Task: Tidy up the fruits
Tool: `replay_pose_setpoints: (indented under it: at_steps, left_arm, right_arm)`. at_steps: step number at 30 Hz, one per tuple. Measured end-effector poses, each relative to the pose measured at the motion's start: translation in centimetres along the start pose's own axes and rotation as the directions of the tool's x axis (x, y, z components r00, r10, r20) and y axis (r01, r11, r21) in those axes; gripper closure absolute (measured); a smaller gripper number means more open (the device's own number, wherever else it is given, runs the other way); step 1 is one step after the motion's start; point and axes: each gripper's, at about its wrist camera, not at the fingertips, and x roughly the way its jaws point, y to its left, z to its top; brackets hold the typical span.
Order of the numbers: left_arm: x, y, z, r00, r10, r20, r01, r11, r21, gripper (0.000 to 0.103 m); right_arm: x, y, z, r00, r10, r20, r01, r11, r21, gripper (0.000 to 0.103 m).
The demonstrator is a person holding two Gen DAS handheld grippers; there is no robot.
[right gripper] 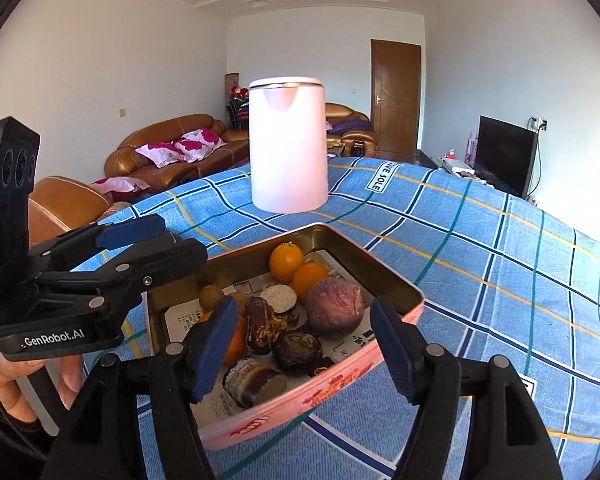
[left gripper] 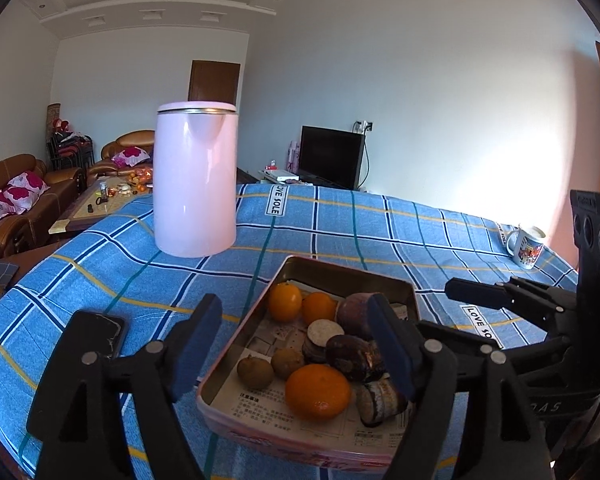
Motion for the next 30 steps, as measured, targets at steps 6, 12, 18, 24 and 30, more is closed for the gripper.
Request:
replay_pose_setpoints:
  at_steps: [6,12,18,24,30]
  left_arm:
    - [-0.5,-1.1,-0.2,1.0,-0.011,0.02,0.01,1.0,0.013,0.014]
    - [-0.9,-2.5,-0.4,0.999,-0.026,0.025,0.025,0.999,0.035,0.014]
    - [-1.2,-3.4,-0.3,0.999,-0.036,0.031,0.034,0.998,0.055,0.014]
    - [-1.5,-4.1,-0.3,0.999,-0.043,0.033,0.041,0.997,0.067,0.01]
    - [-1.7,-4.6,-0.3,0.998,-0.049,0.033,0.047,0.996,0.072,0.01]
  right_arm:
    - [-3.2,-1.3,-0.7,0.996,-0.048,0.073,0.044,0.998,0.048,0.027]
    - [-5.2,-2.1,-1.0,0.99,-0.075,0.117,0.065,0.994,0.088,0.024]
    - [-6.7,-2.2,-1.5,0.986,-0.088,0.143,0.074,0.992,0.103,0.024]
    - [-7.9,-2.5,-2.1,0.983,-0.098,0.155,0.08,0.99,0.116,0.024]
    - [-8.2,-3.0,-2.6,0.982,-0.105,0.156,0.086,0.988,0.126,0.024]
